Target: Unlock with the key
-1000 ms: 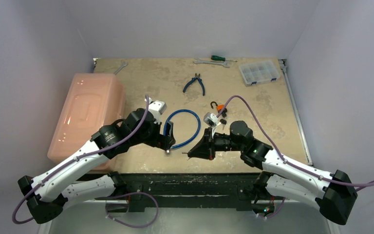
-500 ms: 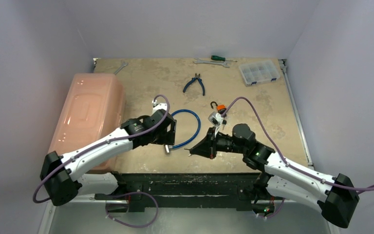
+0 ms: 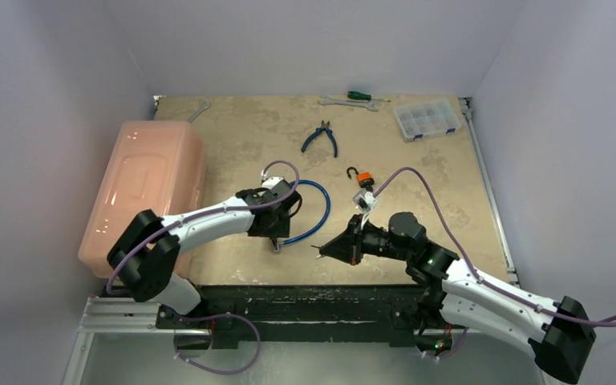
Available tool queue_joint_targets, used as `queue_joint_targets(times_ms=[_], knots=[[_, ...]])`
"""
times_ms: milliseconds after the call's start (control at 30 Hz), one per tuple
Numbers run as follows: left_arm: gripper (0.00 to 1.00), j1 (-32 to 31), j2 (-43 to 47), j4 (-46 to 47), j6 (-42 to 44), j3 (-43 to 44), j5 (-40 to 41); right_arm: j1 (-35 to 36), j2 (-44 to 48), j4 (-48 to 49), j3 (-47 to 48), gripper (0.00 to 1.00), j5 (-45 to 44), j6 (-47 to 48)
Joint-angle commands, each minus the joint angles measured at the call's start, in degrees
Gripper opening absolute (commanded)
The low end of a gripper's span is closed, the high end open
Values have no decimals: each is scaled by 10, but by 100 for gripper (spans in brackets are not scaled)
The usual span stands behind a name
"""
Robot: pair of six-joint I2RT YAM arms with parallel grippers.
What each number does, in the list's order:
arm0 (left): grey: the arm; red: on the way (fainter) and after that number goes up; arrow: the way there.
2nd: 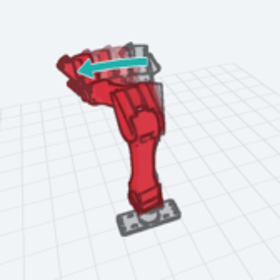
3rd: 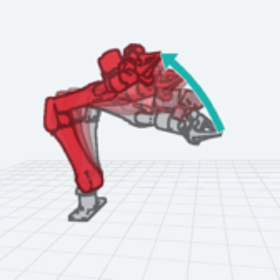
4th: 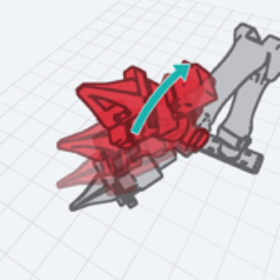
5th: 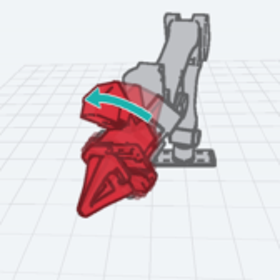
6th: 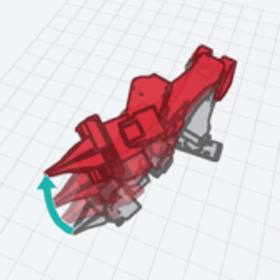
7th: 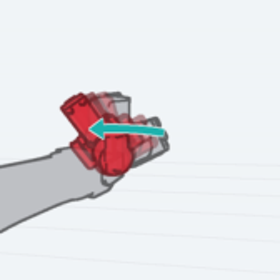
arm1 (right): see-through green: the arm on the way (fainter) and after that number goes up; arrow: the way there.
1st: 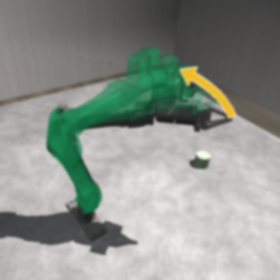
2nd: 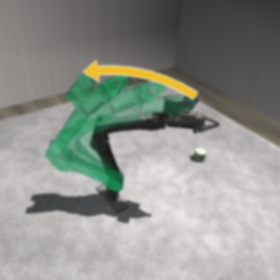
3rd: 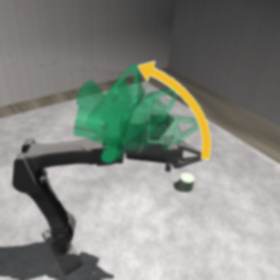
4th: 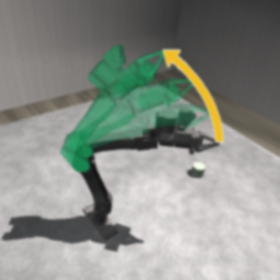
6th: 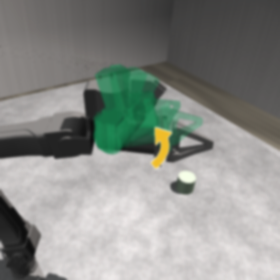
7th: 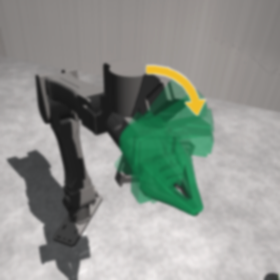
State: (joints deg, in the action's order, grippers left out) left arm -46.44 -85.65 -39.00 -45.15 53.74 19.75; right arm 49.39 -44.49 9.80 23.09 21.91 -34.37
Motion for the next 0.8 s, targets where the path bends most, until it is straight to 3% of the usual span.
queue_joint_targets(times_ms=[0, 133, 500, 767], knots=[[57, 21, -43, 46, -16, -14, -15, 0, 19, 0, -7, 0, -20, -8], [49, 29, -60, 68, -25, -25, -24, 0, 22, 4, -15, 0, -20, -12], [0, 47, -87, 133, -28, -44, -110, 0, 26, 8, -24, 0, -29, -15], [0, 55, -75, 101, -121, -33, -103, 0, 38, -18, -30, 0, -96, -37]])
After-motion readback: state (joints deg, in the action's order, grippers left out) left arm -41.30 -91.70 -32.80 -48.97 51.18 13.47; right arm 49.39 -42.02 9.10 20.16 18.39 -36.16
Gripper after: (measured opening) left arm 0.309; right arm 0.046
